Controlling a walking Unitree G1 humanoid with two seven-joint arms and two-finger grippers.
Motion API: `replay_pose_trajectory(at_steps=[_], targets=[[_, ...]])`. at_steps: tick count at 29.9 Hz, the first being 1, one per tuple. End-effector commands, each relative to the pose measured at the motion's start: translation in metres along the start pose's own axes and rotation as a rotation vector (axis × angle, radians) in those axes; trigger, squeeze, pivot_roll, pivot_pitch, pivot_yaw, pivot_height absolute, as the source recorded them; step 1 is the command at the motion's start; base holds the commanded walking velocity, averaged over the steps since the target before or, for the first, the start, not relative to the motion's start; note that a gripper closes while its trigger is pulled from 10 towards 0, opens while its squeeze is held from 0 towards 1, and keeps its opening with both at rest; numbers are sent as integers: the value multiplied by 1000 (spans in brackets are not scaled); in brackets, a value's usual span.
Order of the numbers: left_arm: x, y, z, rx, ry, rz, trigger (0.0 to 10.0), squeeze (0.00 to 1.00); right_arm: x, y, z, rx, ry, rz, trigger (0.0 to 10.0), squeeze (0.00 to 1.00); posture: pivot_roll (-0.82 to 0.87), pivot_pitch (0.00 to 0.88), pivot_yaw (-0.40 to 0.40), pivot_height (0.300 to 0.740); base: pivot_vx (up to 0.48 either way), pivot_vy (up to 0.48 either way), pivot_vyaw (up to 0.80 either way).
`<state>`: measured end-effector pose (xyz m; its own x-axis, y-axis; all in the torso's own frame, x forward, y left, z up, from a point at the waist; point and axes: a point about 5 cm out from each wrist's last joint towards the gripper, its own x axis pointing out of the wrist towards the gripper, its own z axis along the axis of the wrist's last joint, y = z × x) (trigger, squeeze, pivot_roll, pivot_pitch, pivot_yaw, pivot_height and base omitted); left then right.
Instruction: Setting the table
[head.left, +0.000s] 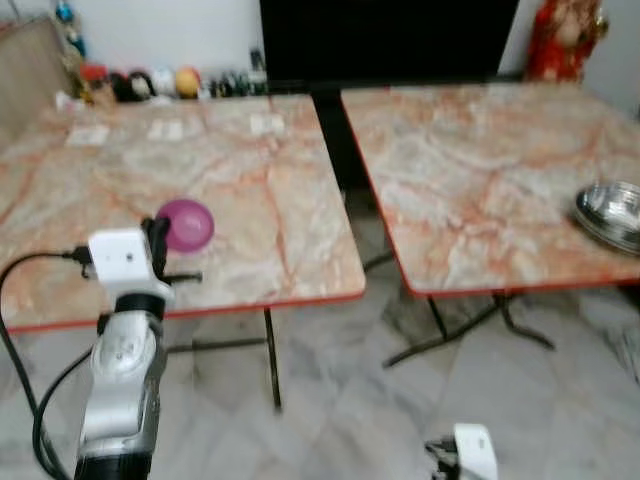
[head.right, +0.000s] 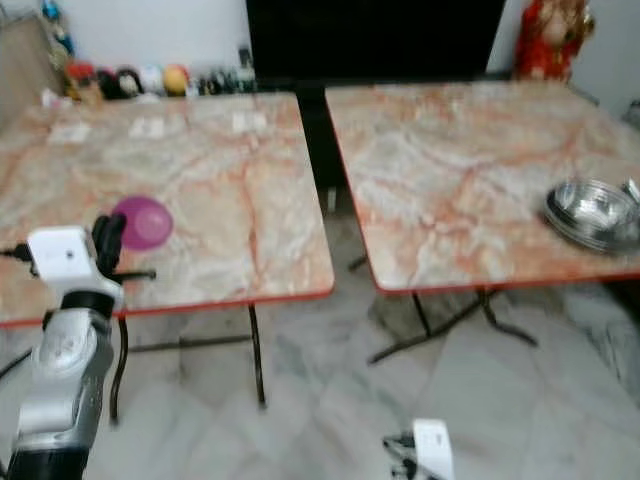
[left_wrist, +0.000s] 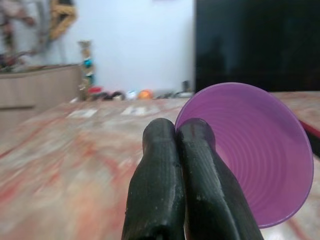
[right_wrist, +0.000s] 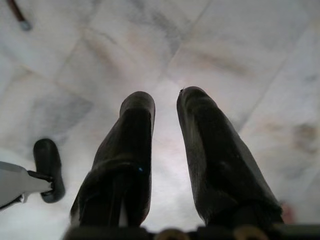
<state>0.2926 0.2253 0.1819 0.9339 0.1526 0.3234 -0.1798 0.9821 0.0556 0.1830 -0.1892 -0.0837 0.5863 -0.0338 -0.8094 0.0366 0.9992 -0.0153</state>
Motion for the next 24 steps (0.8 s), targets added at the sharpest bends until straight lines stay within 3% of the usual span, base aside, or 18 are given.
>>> replay_pose_trajectory(at_steps=[1, 15, 24], targets=[[0, 7, 1, 15, -3, 28, 10000, 0, 1, 9, 1, -4, -6, 24, 10000, 0, 55, 0, -12, 740, 0, -472, 800], [2, 11, 2, 28, 3, 21, 10000, 0, 1, 9, 1, 12, -4, 18, 10000, 0, 52, 0, -12, 740, 0, -457, 0], [1, 4, 4, 1, -10, -35, 10000, 0, 1, 9, 1, 13, -6, 18, 10000, 0, 51, 0, -14, 740, 0, 0, 0]])
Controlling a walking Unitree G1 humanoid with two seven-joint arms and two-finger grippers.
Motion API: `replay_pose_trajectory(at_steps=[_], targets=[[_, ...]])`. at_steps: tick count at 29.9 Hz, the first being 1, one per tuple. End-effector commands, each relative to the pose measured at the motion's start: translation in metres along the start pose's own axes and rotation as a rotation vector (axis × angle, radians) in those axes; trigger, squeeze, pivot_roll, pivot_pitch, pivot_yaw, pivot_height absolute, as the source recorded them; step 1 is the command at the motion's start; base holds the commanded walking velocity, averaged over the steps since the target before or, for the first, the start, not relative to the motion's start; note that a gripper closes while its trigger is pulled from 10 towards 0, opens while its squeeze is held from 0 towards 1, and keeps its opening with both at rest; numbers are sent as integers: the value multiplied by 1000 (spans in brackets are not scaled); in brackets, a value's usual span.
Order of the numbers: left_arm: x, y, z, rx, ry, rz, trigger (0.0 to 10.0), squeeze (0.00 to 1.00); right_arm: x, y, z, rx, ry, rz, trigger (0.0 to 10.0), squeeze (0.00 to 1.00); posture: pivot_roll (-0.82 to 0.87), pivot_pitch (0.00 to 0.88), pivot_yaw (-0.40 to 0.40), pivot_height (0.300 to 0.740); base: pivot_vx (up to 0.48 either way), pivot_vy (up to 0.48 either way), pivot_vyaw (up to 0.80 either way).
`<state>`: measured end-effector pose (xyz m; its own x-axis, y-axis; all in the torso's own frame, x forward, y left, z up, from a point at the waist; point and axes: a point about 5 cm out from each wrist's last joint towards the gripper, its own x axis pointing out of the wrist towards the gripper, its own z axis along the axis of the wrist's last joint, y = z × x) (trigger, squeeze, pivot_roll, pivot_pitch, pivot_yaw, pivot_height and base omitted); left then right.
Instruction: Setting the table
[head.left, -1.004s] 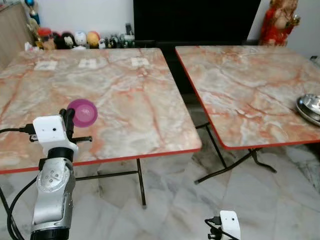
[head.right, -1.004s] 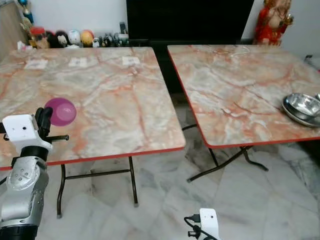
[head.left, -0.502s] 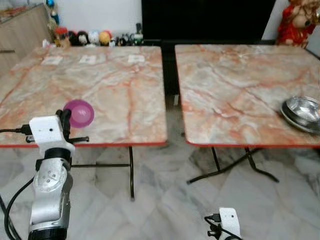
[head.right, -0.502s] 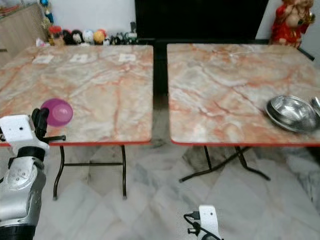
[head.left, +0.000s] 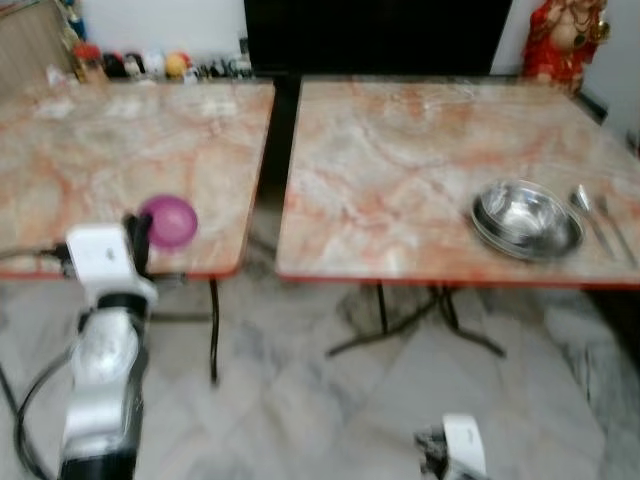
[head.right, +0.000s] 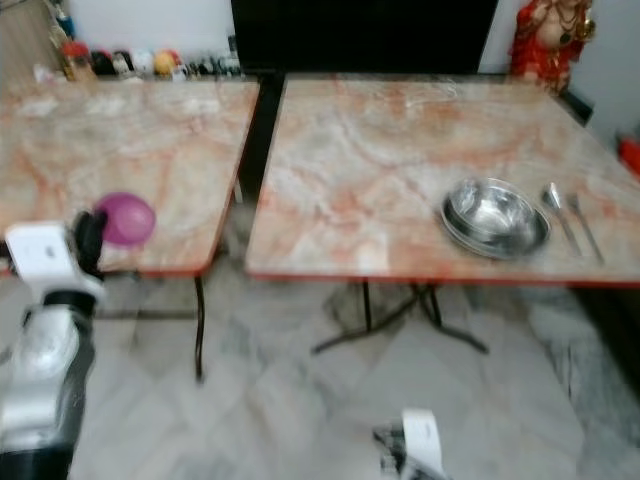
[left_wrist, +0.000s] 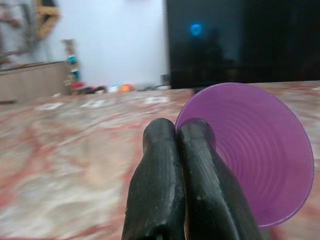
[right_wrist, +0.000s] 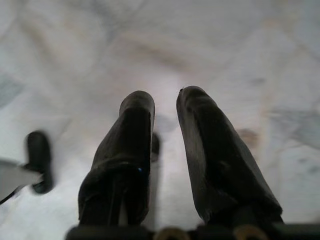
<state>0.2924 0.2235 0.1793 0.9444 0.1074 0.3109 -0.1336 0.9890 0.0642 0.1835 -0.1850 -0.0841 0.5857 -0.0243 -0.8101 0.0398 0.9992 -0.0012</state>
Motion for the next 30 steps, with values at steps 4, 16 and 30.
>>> replay_pose_trajectory(at_steps=[4, 16, 30], targets=[[0, 7, 5, 5, -26, 9, 10000, 0, 0, 5, 1, 2, -6, 9, 10000, 0, 49, 0, -12, 740, 66, 0, 0], [0, 5, 8, -8, -38, -3, 10000, 0, 0, 5, -2, 0, -3, 7, 10000, 0, 37, 0, -1, 740, 366, 0, 0], [4, -3, 11, -19, -51, -19, 10000, 0, 0, 5, 0, -9, -4, 13, 10000, 0, 49, 0, -14, 740, 404, 0, 0]])
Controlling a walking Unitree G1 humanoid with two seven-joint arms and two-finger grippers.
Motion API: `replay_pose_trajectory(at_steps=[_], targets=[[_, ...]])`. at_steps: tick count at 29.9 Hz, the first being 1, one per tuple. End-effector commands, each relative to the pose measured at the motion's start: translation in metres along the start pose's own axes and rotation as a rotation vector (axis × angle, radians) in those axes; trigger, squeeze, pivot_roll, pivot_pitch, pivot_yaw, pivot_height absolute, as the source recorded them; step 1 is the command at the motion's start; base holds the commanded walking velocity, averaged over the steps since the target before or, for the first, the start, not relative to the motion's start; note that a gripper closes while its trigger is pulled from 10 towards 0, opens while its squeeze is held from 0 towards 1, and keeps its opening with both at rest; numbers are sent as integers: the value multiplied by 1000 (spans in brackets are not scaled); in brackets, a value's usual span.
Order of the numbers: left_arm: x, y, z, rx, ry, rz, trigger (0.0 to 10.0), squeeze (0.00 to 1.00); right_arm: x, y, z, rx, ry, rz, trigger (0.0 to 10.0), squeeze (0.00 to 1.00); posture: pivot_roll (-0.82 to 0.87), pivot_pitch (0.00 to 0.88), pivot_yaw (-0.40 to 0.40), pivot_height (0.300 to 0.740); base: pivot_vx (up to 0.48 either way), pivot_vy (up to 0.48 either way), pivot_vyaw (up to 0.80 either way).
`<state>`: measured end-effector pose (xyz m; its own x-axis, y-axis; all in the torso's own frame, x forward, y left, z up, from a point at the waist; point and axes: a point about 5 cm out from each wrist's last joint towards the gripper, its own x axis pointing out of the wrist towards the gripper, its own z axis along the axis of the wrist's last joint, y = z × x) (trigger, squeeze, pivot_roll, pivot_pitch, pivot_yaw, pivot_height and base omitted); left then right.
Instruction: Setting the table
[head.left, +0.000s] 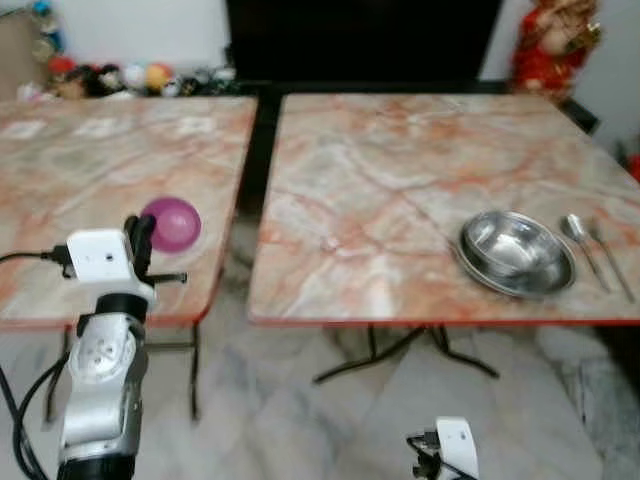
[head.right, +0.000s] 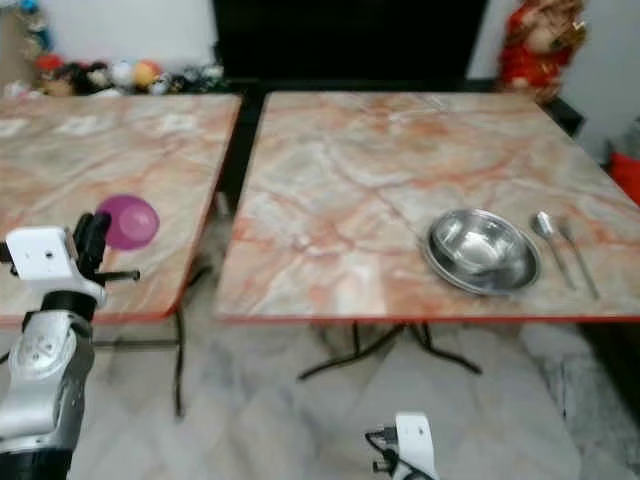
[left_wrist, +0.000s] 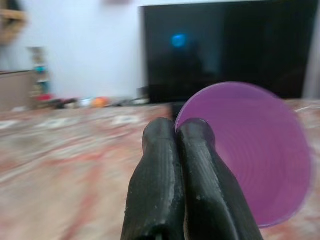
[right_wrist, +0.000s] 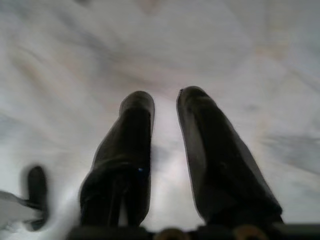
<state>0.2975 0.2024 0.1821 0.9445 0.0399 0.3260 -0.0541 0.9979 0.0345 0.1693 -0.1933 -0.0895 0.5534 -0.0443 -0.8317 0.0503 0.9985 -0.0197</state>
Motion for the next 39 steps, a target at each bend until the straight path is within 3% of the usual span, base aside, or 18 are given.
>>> replay_pose_trajectory(at_steps=[1, 10, 18, 39], targets=[[-1, 18, 9, 36, -32, 46, 10000, 0, 3, 13, 15, -8, -42, 34, 10000, 0, 49, 0, -14, 740, 416, 0, 0], [2, 19, 13, 47, -41, 46, 10000, 0, 3, 13, 16, -5, -46, 37, 10000, 0, 50, 0, -16, 740, 387, 0, 0], [3, 19, 14, 65, -37, 33, 10000, 0, 4, 14, 17, -2, -46, 37, 10000, 0, 50, 0, -13, 740, 0, 0, 0], [6, 20, 21, 80, -63, 33, 10000, 0, 4, 14, 18, -8, -45, 42, 10000, 0, 55, 0, -14, 740, 0, -379, 0]])
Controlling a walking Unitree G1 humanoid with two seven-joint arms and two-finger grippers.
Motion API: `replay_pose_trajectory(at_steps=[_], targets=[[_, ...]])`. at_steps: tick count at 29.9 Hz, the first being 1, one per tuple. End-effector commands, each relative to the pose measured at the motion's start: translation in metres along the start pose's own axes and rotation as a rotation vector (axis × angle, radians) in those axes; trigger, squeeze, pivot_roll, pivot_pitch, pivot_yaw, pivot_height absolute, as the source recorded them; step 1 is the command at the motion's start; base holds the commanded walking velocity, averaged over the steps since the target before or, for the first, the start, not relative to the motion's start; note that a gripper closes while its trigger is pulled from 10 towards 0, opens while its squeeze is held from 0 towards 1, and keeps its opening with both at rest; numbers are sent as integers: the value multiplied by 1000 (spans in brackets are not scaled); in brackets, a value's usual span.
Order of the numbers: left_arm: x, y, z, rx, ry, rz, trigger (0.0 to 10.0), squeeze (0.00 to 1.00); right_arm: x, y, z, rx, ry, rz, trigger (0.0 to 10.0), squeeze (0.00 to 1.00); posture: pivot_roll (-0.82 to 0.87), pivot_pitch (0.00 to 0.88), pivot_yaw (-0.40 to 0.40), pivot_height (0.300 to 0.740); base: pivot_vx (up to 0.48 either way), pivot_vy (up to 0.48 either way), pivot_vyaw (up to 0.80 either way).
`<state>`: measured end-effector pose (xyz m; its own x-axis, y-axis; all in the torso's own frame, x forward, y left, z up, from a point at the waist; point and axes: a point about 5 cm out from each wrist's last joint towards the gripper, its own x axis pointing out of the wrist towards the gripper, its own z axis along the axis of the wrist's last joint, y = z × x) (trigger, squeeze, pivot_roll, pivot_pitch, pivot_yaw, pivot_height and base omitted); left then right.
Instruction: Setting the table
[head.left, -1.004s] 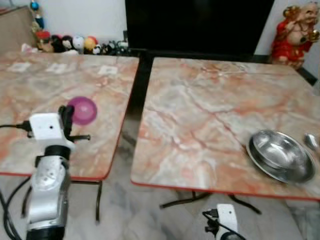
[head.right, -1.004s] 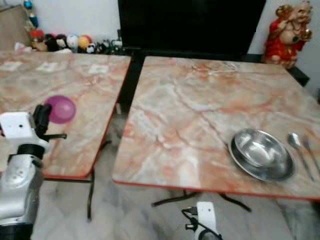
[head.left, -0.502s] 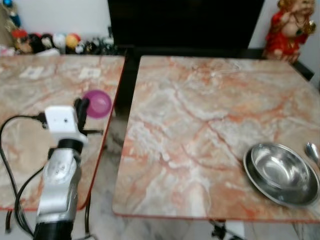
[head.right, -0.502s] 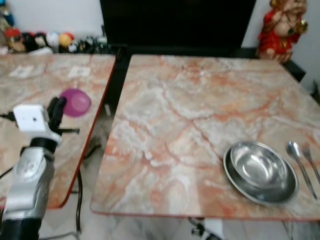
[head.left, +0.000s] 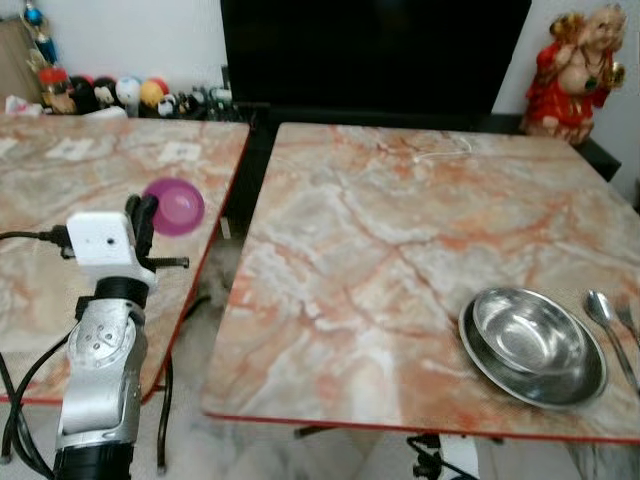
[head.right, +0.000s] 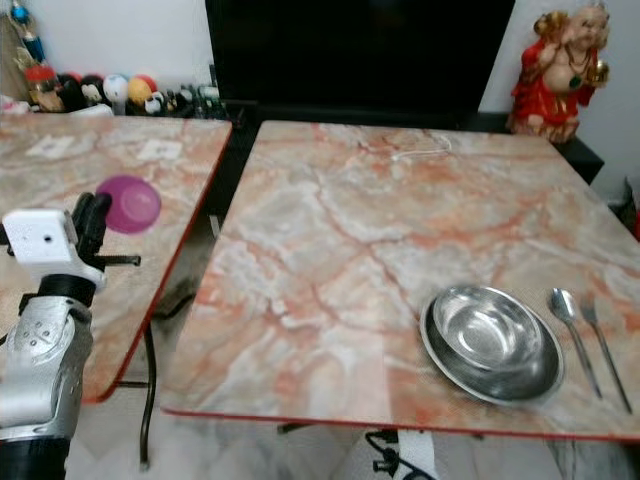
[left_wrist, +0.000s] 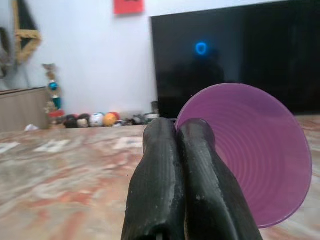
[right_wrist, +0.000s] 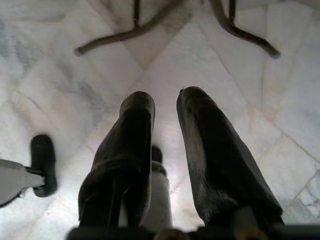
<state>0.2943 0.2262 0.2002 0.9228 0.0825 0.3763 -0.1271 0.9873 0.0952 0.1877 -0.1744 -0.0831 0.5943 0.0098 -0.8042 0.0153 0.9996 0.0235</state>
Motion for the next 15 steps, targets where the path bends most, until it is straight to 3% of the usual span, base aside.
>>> replay_pose_trajectory(at_steps=[1, 15], targets=[[2, -4, 5, -3, -16, -14, 10000, 0, -1, -6, -1, -5, 3, -14, 10000, 0, 54, 0, -14, 740, 0, -431, 0], [6, -3, 11, 7, -37, -23, 10000, 0, -1, -5, 0, -5, 4, -12, 10000, 0, 56, 0, -15, 740, 0, -430, 0]])
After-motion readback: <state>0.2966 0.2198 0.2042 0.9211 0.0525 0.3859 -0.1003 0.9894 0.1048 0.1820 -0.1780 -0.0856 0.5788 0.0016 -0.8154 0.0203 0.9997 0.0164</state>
